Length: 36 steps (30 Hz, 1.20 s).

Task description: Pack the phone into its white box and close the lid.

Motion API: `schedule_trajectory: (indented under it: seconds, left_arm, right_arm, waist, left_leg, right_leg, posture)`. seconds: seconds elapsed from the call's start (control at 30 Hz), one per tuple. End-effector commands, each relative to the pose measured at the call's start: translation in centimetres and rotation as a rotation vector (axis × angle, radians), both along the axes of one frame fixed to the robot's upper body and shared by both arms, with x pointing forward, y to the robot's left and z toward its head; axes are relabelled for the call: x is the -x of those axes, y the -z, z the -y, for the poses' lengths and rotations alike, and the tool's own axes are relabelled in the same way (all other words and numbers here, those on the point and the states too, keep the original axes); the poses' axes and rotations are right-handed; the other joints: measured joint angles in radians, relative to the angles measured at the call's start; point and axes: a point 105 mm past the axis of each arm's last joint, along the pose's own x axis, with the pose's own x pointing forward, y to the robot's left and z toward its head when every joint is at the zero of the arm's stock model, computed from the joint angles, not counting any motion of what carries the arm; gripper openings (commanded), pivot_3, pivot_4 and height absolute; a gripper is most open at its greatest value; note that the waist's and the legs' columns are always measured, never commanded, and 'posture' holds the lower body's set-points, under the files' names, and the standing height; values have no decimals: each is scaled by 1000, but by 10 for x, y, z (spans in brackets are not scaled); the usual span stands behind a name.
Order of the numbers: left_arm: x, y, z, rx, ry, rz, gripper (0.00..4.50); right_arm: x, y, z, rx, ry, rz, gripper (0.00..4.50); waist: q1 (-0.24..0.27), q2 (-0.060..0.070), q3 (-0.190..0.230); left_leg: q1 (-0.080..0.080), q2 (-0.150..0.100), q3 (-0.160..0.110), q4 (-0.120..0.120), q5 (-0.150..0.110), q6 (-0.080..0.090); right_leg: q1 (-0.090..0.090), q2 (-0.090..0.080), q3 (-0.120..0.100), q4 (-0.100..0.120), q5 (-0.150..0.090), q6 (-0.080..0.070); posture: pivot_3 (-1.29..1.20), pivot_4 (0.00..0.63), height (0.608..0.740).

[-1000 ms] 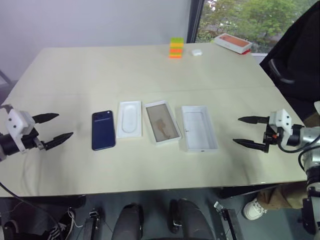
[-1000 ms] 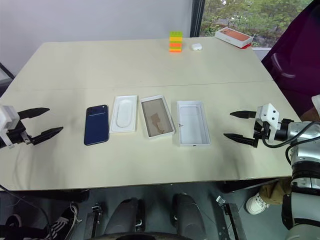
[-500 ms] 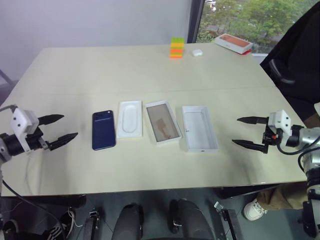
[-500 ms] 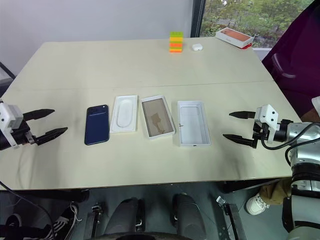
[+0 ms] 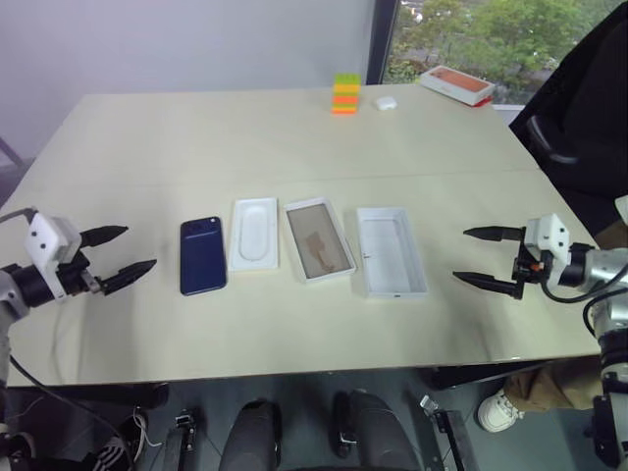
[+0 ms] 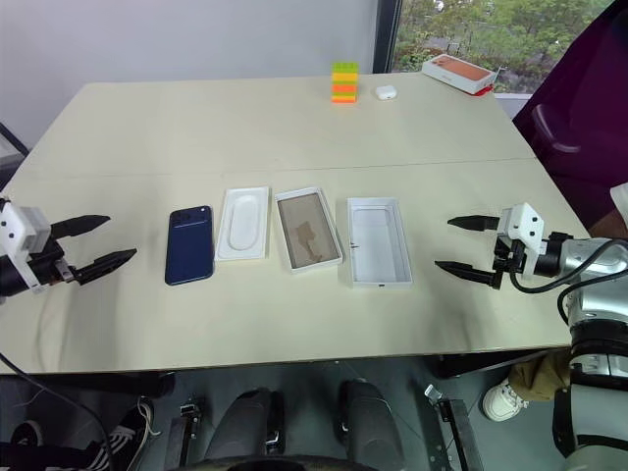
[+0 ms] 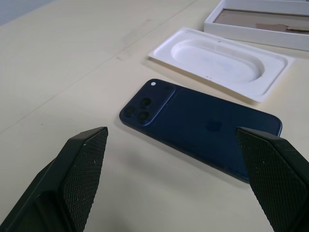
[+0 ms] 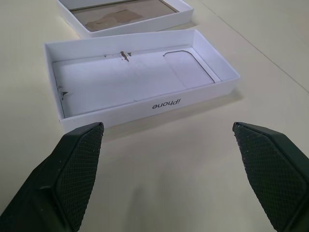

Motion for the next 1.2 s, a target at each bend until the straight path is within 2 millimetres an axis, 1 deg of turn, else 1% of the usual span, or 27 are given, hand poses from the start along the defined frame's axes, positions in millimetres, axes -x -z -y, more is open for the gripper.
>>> schedule_trajectory:
  seconds: [0.03, 0.17, 0.23, 0.27, 0.33, 0.4, 0.47, 0.53, 0.6, 0.67, 0.77, 0.83, 0.93, 0.97, 1.03, 1.07, 1.17, 1.2]
  left_arm:
    - [0, -14, 0, 16, -11, 53, 4442]
    - [-3, -9, 3, 56, -55, -57, 4442]
    - [3, 3, 15, 119, -19, -286, 4442]
    - [3, 3, 20, 138, -11, -319, 4442]
    - [1, -2, 26, 164, -15, -302, 4442]
    - [-2, -6, 29, 223, -49, -321, 4442]
    - [-12, -15, 38, 267, -80, -258, 4442]
    - [-17, -17, 51, 283, -100, -256, 4442]
    - [-22, -12, 59, 283, -135, -280, 4442]
    - [-25, -9, 66, 335, -154, -324, 4442]
    - [-33, -1, 77, 314, -221, -307, 4442]
    - [-37, 3, 87, 348, -238, -309, 4442]
    - [-44, 8, 97, 366, -285, -321, 4442]
    - [-46, 9, 99, 380, -291, -327, 4442]
    - [-45, 8, 119, 433, -240, -371, 4442]
    - [-47, 7, 125, 446, -232, -379, 4442]
    - [-54, 6, 132, 419, -256, -373, 4442]
    - [-60, 7, 132, 397, -280, -343, 4442]
  right_arm:
    - [-3, -13, -2, -4, -7, 57, 4484]
    - [-8, -22, -9, -53, -5, 69, 4484]
    - [-7, -27, -18, -99, -41, 35, 4484]
    - [-8, -32, -25, -122, -54, 38, 4484]
    - [-12, -39, -33, -130, -49, 77, 4484]
    - [-15, -46, -46, -146, -60, 90, 4484]
    - [-21, -55, -62, -178, -52, 100, 4484]
    - [-21, -54, -77, -158, -74, 83, 4484]
    - [-17, -51, -84, -152, -92, 61, 4484]
    - [-16, -51, -87, -146, -99, 45, 4484]
    - [-15, -52, -90, -130, -105, 57, 4484]
    - [-16, -53, -92, -136, -102, 65, 4484]
    - [-13, -48, -93, -117, -117, 54, 4484]
    - [-13, -47, -93, -115, -118, 53, 4484]
    - [-12, -47, -95, -125, -121, 41, 4484]
    - [-12, -46, -95, -123, -121, 42, 4484]
    - [-12, -43, -96, -111, -126, 45, 4484]
    - [-12, -43, -98, -113, -128, 49, 4484]
  waist:
    - [0, 0, 0]
    - [0, 0, 0]
    - [-1, 0, 0]
    - [-1, 0, 0]
    - [-1, 0, 0]
    - [0, 0, 0]
    - [0, 0, 0]
    - [0, 0, 0]
    - [2, -1, 0]
    - [4, -1, 0]
    - [3, -1, 0]
    - [3, -1, 0]
    - [3, -2, -1]
    - [3, -2, -1]
    - [3, -2, -1]
    - [3, -2, -1]
    - [3, -2, -1]
    - [1, -2, -1]
  left_leg:
    - [0, 0, 0, 0, 0, 0]
    - [0, 0, 0, 0, 0, 0]
    - [0, 0, 0, 0, 0, 0]
    - [0, 0, -1, 0, 0, 0]
    - [0, 0, -1, 0, 0, 0]
    - [0, 1, -1, 0, 0, 0]
    - [0, 0, -1, 0, 0, 0]
    - [0, 0, -2, 0, 0, 0]
    - [0, 0, -2, 0, 0, 0]
    - [-1, -1, -2, 0, 0, 0]
    - [-1, -2, -2, 0, 0, 0]
    - [-1, -2, -2, 1, 0, 0]
    - [-1, -2, -3, 2, 0, 0]
    - [0, -2, -3, 2, 0, 0]
    - [0, -2, -4, 2, 0, 0]
    - [0, -2, -4, 2, 0, 0]
    - [0, -2, -4, 2, 0, 0]
    - [0, -2, -4, 2, 0, 0]
  right_leg:
    - [0, 0, 0, 0, 0, 0]
    - [0, 0, 0, 0, 0, 0]
    - [0, 0, 0, 0, 0, 0]
    - [0, 0, 0, 0, 0, 1]
    - [0, 0, 0, 1, 0, 1]
    - [0, 0, 0, 1, 0, 1]
    - [0, 1, 0, 1, 0, 1]
    - [0, 0, 0, 1, 0, 0]
    - [0, 1, 0, 1, 0, 0]
    - [0, 0, 1, 1, 0, 0]
    - [0, -1, 1, 1, 0, 0]
    - [1, -1, 1, 1, 0, 0]
    - [1, -1, 1, 1, 0, 0]
    - [1, -1, 1, 1, 0, 0]
    - [1, 0, 1, 1, 0, 0]
    - [1, 0, 1, 1, 0, 0]
    - [2, -1, 1, 1, 0, 0]
    - [2, -1, 1, 1, 0, 0]
  posture:
    - [0, 150, 740]
    - [0, 150, 740]
    - [0, 150, 740]
    - [0, 150, 740]
    - [0, 150, 740]
    - [0, 150, 740]
    - [0, 150, 740]
    - [0, 150, 740]
    - [0, 150, 740]
    - [0, 150, 740]
    - [0, 150, 740]
    - [0, 150, 740]
    - [0, 150, 740]
    - [0, 150, 740]
    - [0, 150, 740]
    - [0, 150, 740]
    - [0, 150, 740]
    - [0, 150, 740]
